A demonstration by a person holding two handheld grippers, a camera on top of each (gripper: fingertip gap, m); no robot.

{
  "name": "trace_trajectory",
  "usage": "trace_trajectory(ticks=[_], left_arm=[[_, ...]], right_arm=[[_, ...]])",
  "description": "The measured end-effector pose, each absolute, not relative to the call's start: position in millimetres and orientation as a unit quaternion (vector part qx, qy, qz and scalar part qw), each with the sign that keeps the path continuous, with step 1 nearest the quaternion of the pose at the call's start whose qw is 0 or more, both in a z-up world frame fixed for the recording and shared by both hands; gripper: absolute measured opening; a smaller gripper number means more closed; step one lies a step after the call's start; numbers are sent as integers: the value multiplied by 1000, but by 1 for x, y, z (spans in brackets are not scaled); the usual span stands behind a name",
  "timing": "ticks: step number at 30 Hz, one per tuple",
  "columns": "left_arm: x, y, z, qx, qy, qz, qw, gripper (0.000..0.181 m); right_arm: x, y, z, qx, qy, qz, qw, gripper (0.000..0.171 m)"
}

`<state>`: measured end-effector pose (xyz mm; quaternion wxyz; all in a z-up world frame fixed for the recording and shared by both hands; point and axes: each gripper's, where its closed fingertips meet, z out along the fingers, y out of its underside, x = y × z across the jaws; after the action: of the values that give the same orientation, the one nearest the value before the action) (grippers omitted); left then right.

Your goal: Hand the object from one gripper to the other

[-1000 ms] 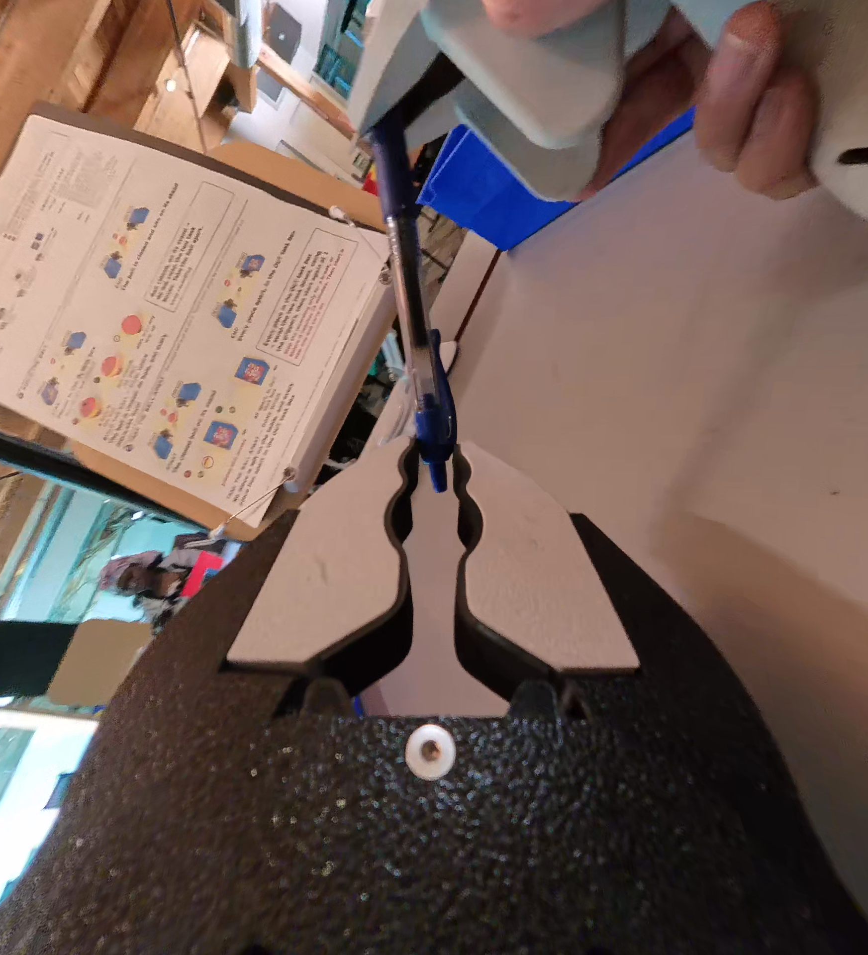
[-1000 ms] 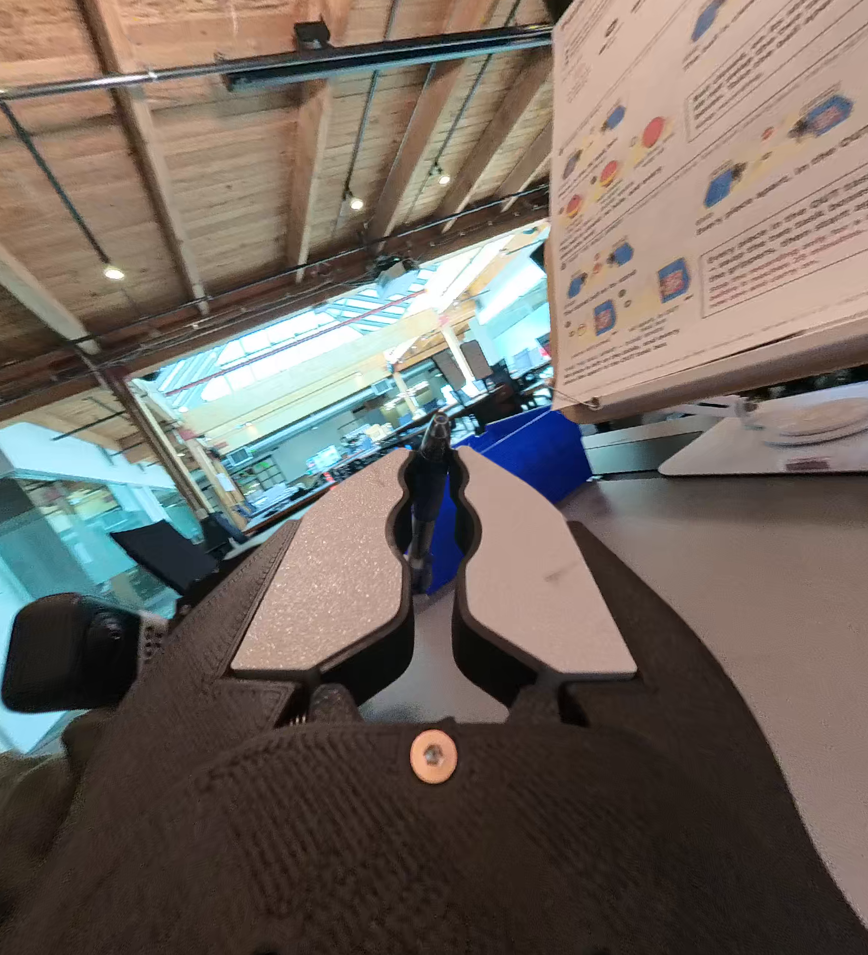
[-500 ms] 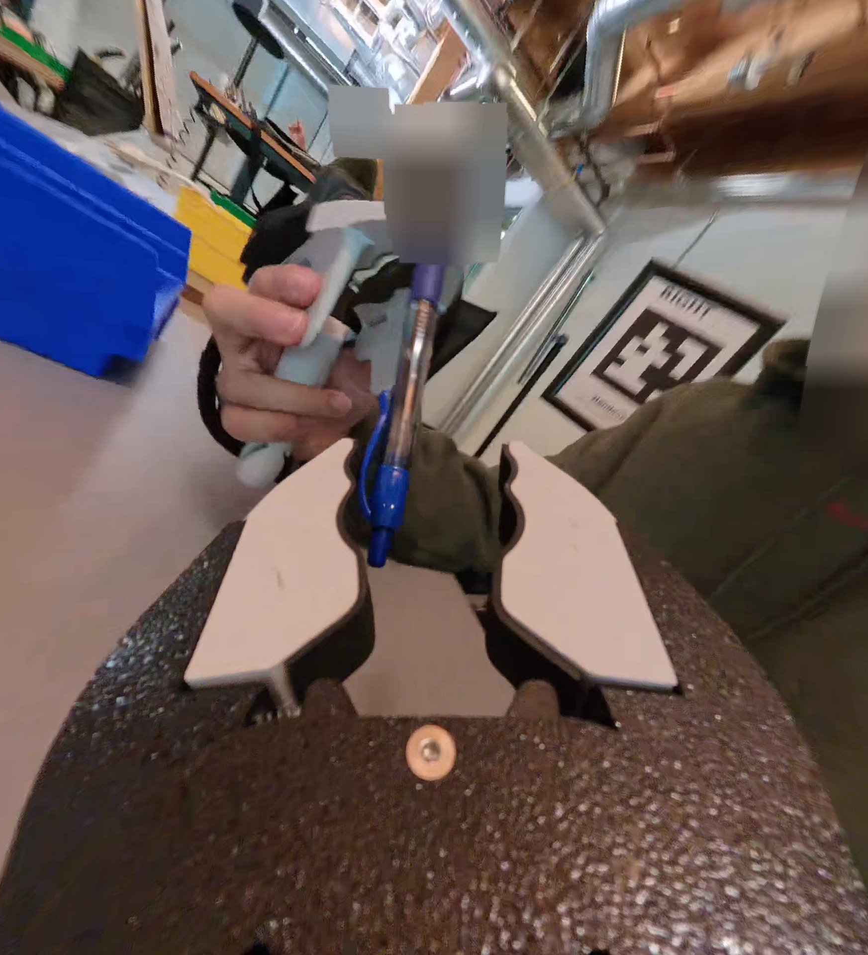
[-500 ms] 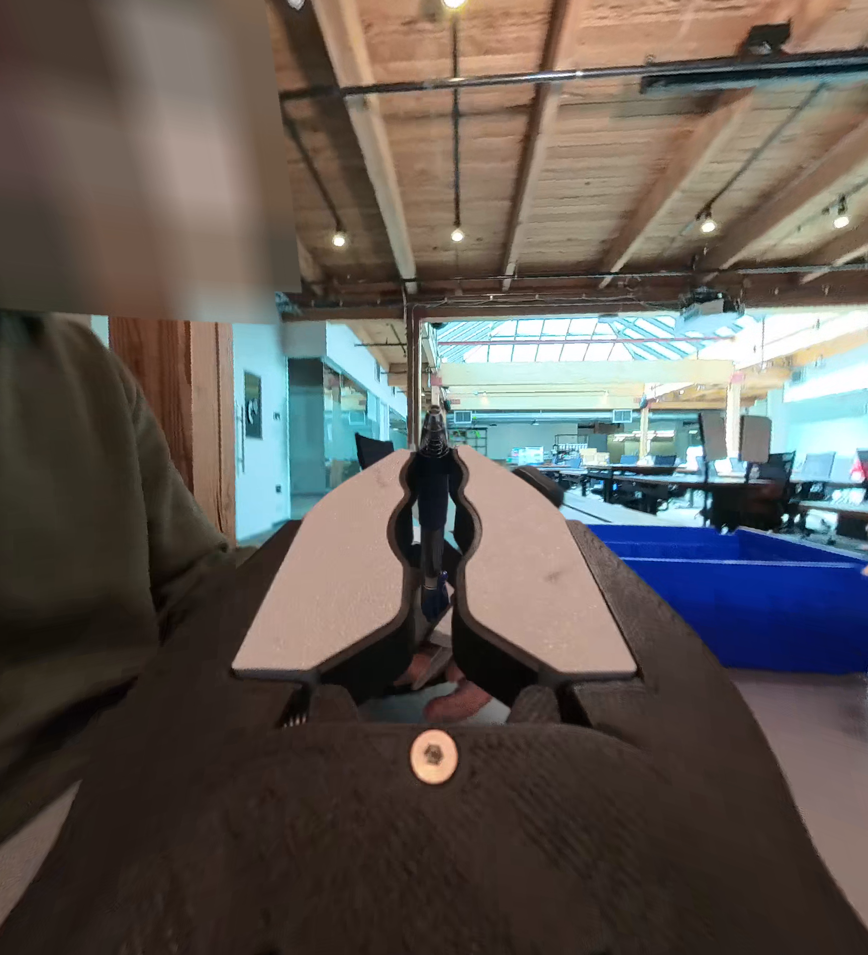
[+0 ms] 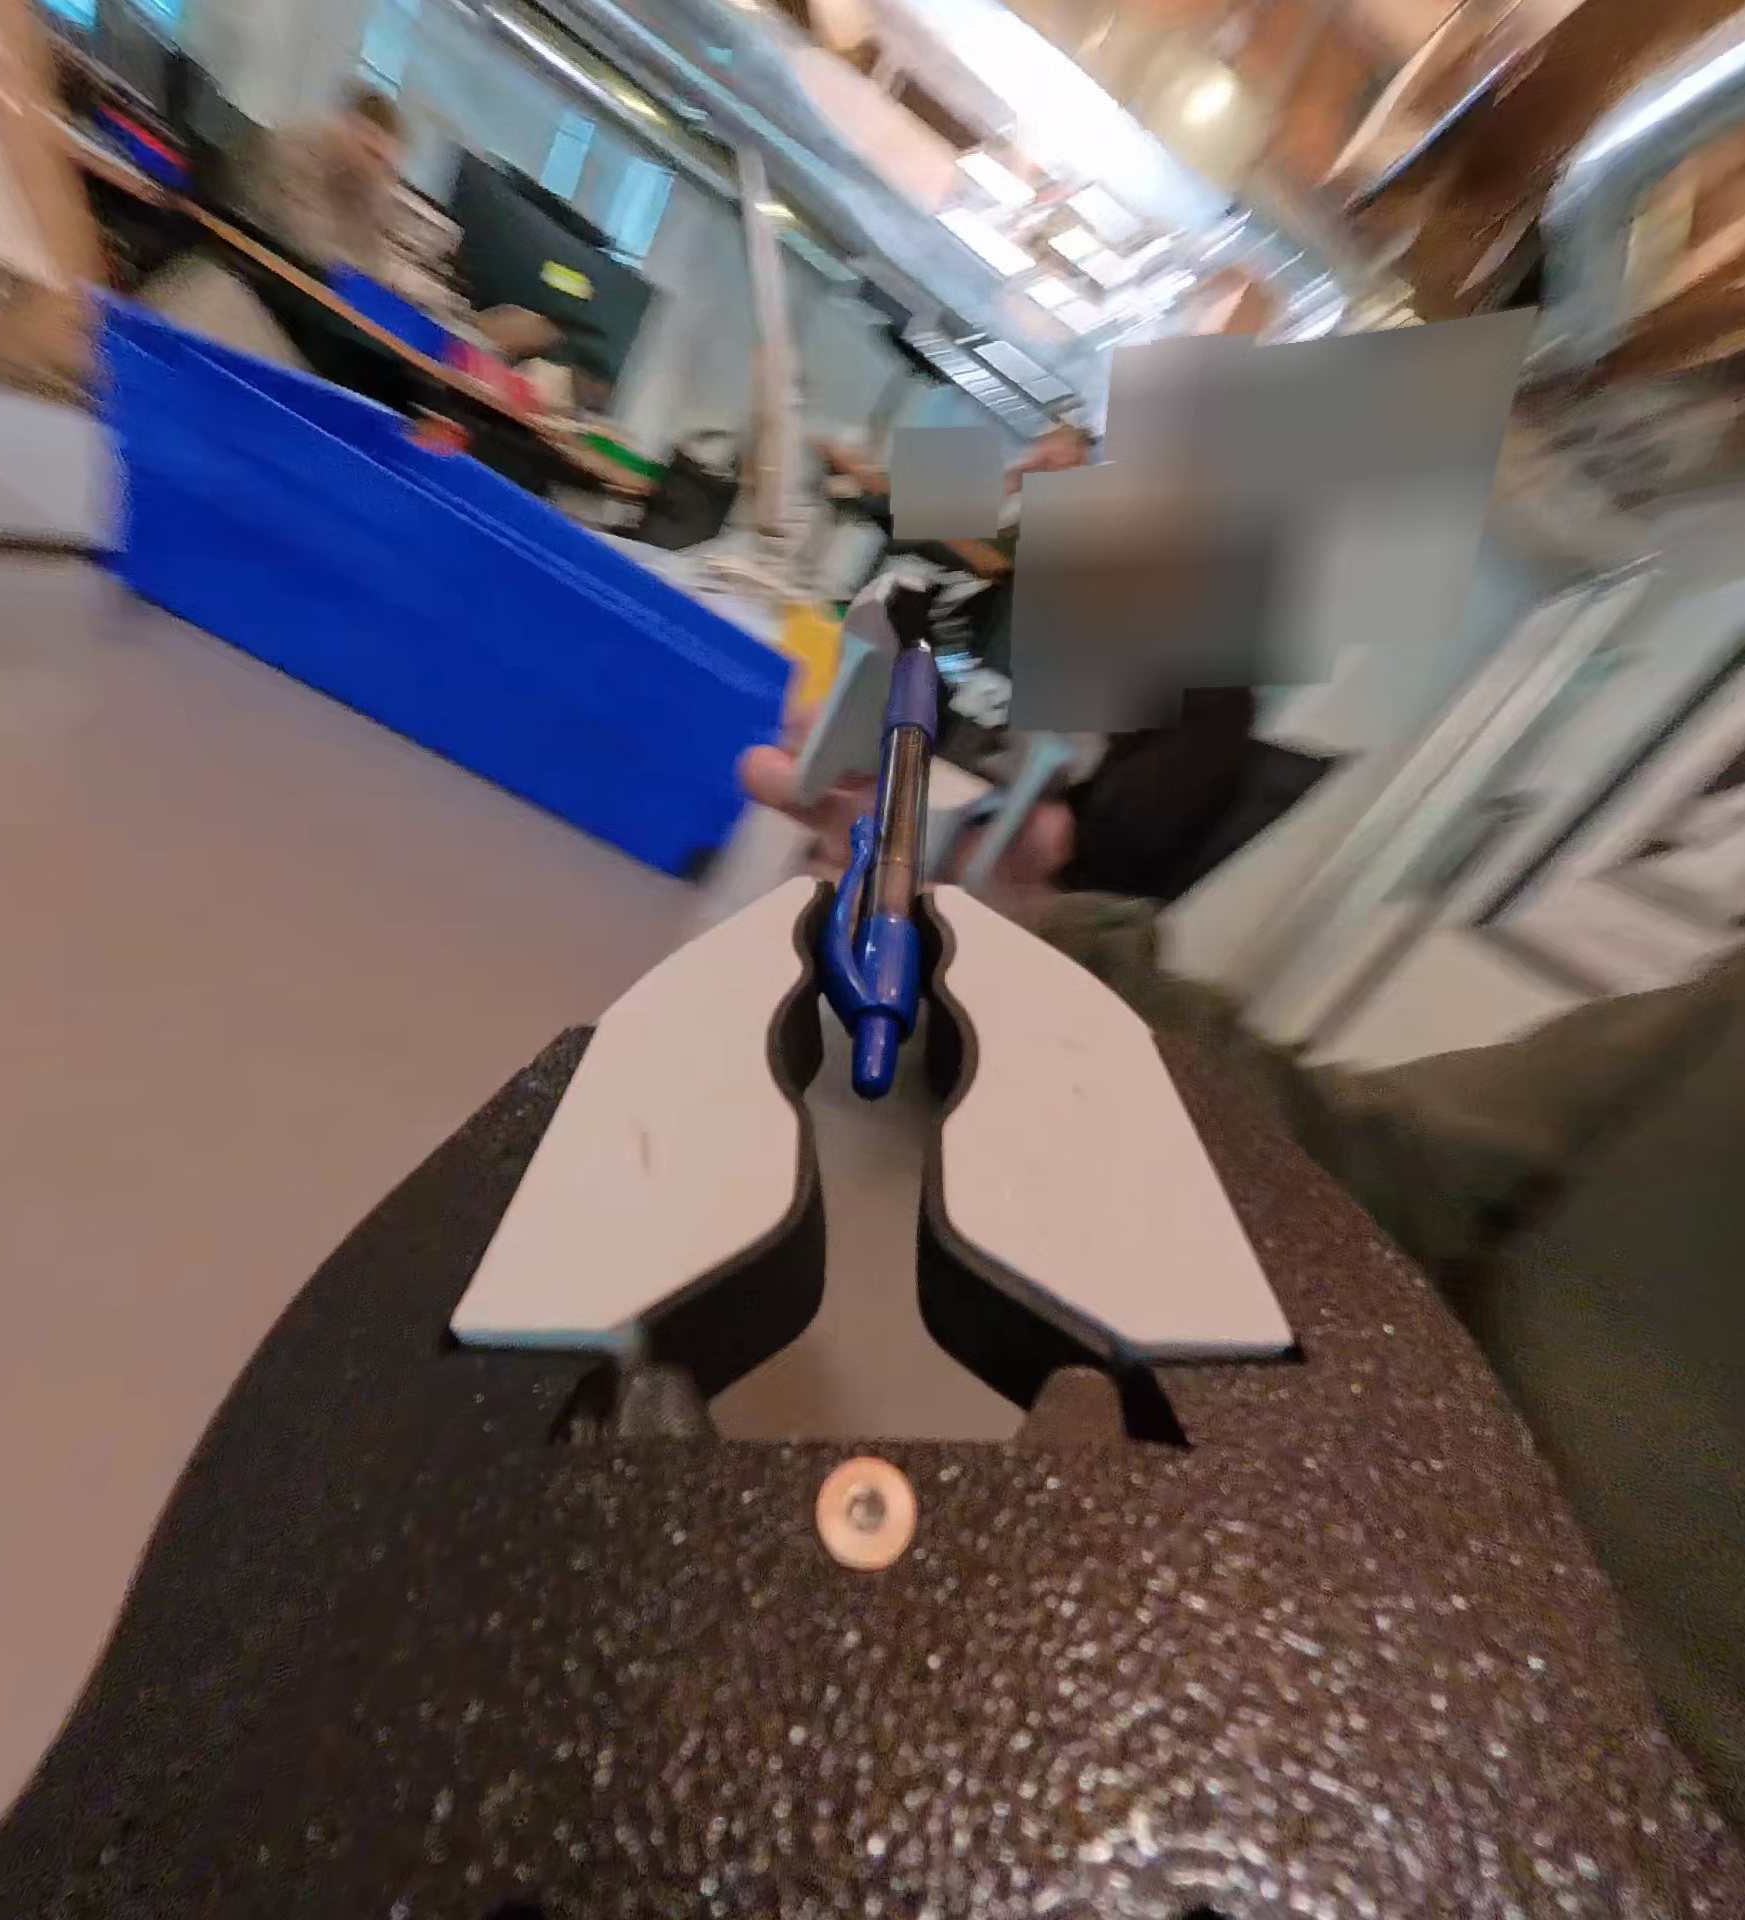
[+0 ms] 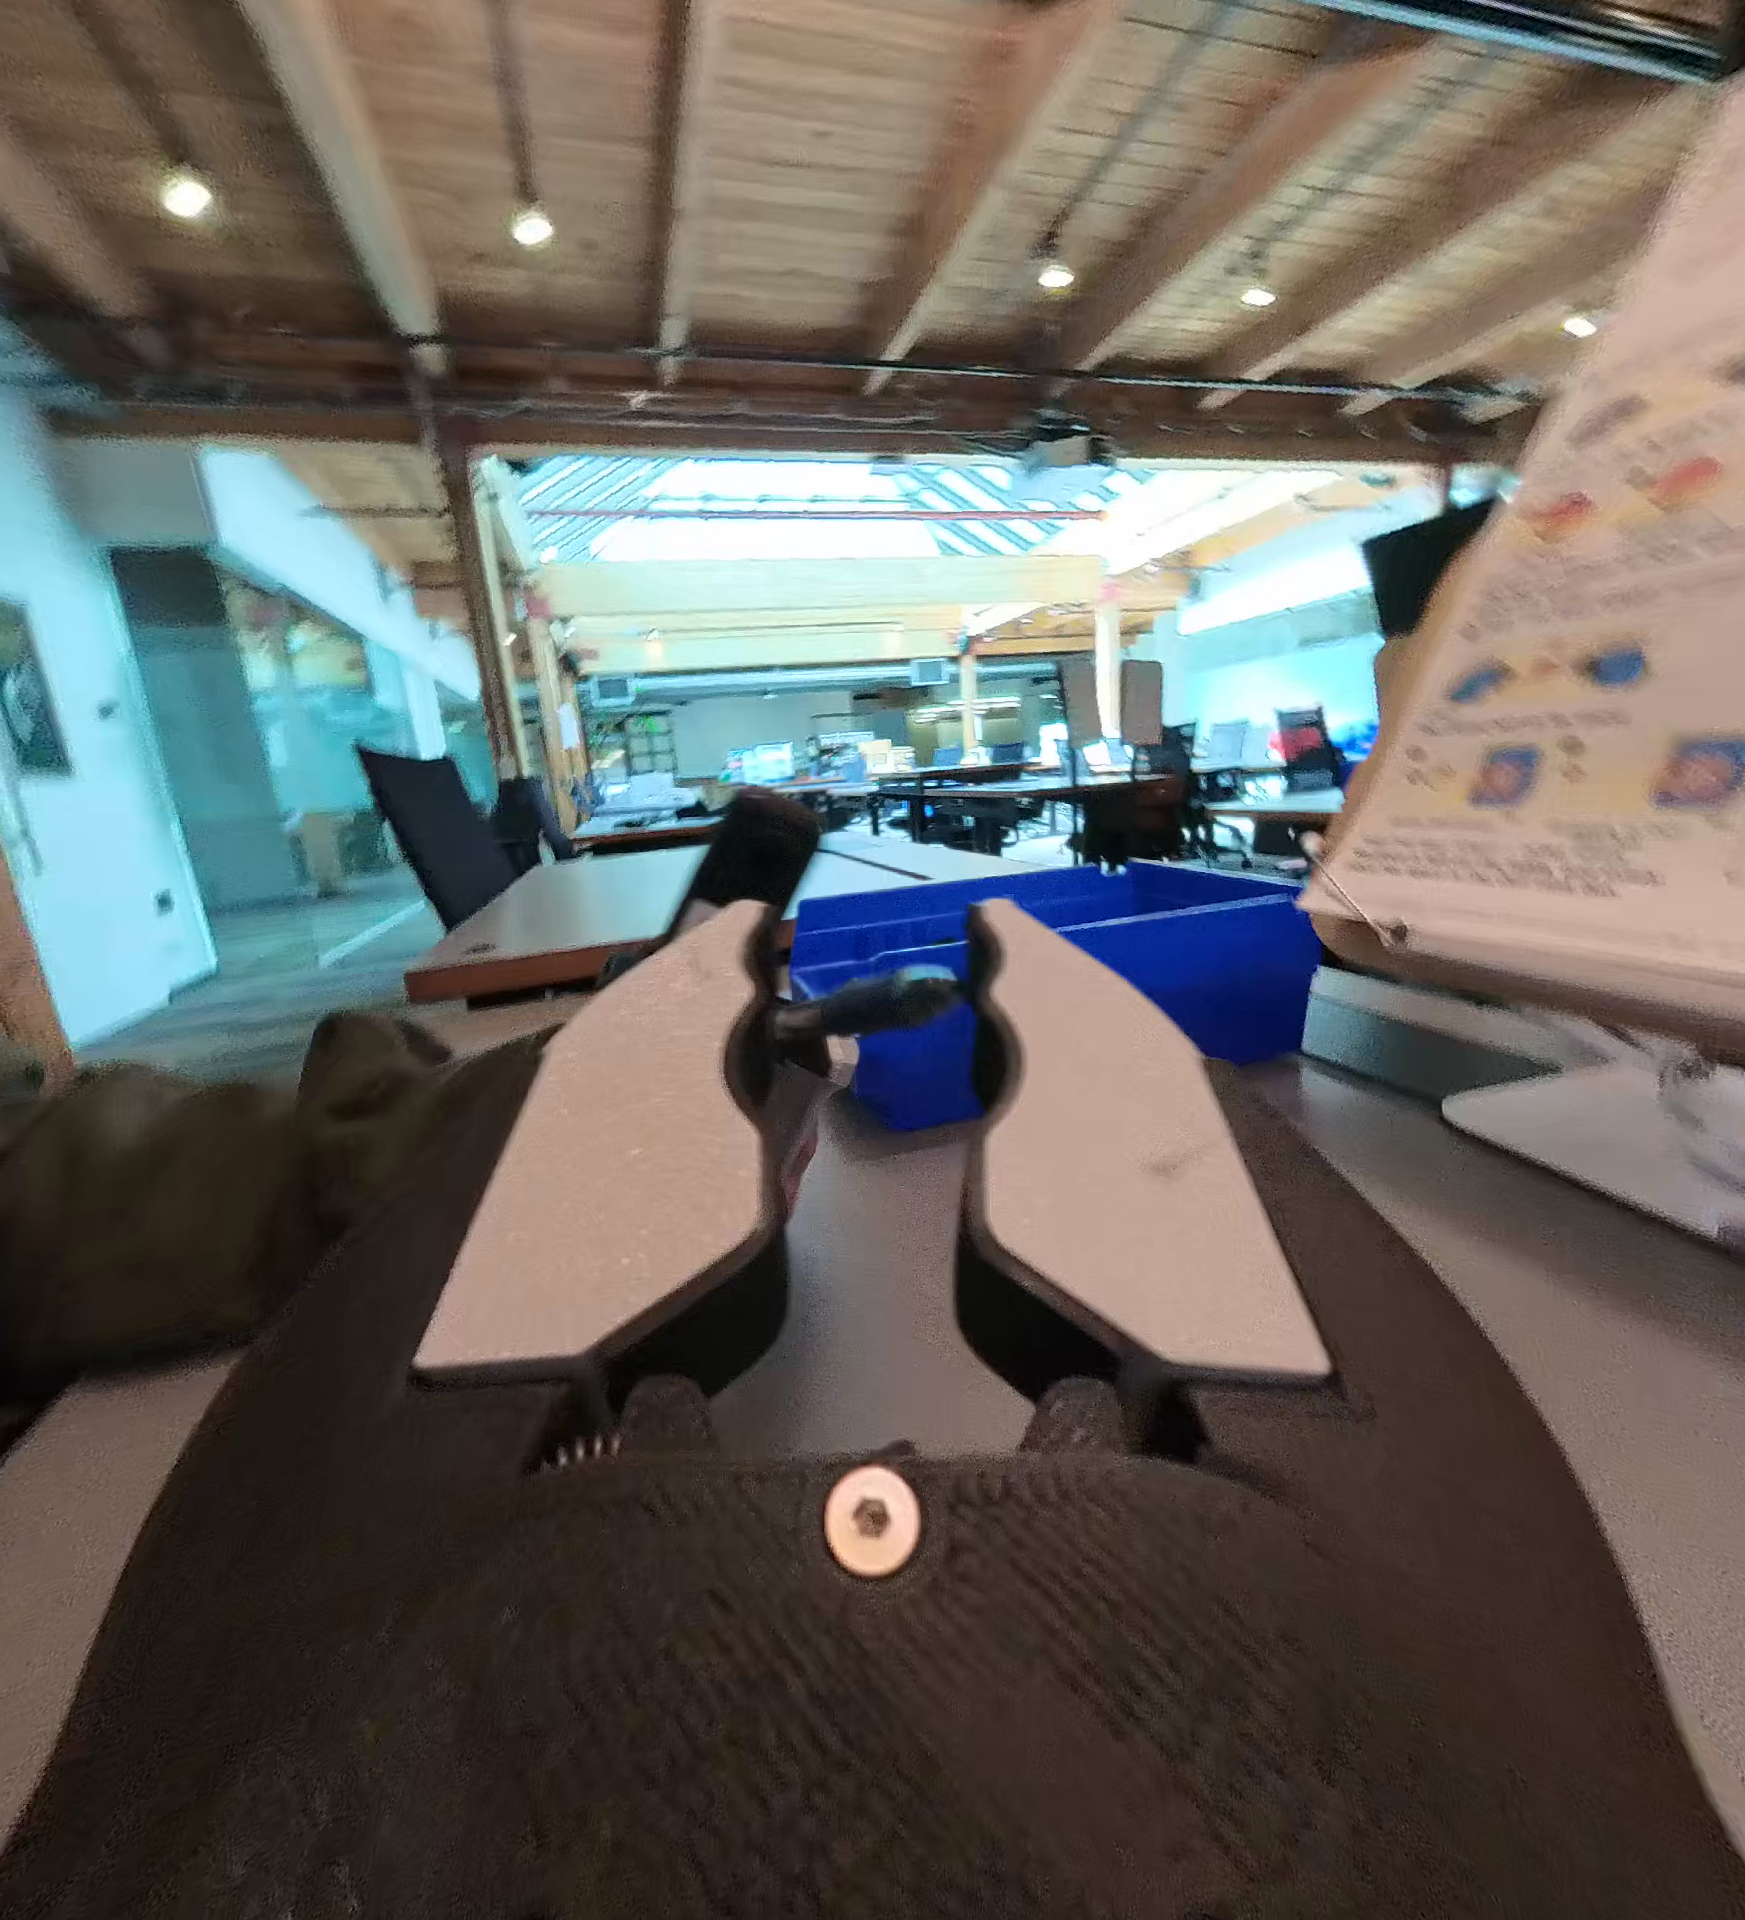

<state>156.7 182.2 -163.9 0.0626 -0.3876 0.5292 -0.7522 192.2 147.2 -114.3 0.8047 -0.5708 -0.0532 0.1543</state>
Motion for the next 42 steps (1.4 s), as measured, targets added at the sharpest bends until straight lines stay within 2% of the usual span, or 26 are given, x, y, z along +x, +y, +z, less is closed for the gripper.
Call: trace_trajectory(ticks=[2,4,6,8,9,10,12,14,18,24,29,30,32,33,37,40,42], left_arm=[[168,202,-169,-380,569,-690,237,14],[170,213,-161,-328,588,-633,380,14],[168,212,-156,-279,611,-579,462,14],[165,203,-159,-221,645,-529,505,14],[165,201,-163,-213,661,-511,507,14],[166,201,-166,-214,670,-498,507,14],[166,200,-170,-220,680,-493,496,14],[167,202,-171,-241,677,-503,479,14],[170,205,-176,-282,681,-501,455,14],[170,195,-177,-291,686,-504,436,14],[164,188,-163,-274,659,-556,427,15],[161,187,-159,-263,648,-571,430,18],[156,185,-151,-249,628,-600,429,39],[154,182,-149,-243,624,-616,414,40],[152,174,-148,-250,612,-653,370,41],[156,172,-149,-271,596,-673,344,38],[155,172,-143,-280,574,-701,317,33]], right_arm=[[204,154,-121,-583,8,189,790,50],[213,161,-132,-597,64,229,766,53],[219,162,-133,-579,102,273,761,57],[222,154,-120,-553,90,270,783,55],[220,148,-115,-561,52,225,795,52],[218,145,-117,-591,14,151,792,55],[220,145,-137,-663,-74,-30,744,73],[226,148,-154,-692,-148,-197,679,74],[218,165,-177,-703,-235,-322,589,55],[225,175,-185,-689,-262,-431,520,13],[215,179,-191,-730,-241,-337,544,12],[211,180,-191,-737,-226,-297,564,12],[199,183,-187,-747,-182,-183,613,11],[192,183,-183,-745,-163,-116,636,11],[166,179,-161,-697,-115,114,699,11],[150,178,-161,-683,-126,188,695,11],[144,181,-170,-700,-143,182,676,11]])
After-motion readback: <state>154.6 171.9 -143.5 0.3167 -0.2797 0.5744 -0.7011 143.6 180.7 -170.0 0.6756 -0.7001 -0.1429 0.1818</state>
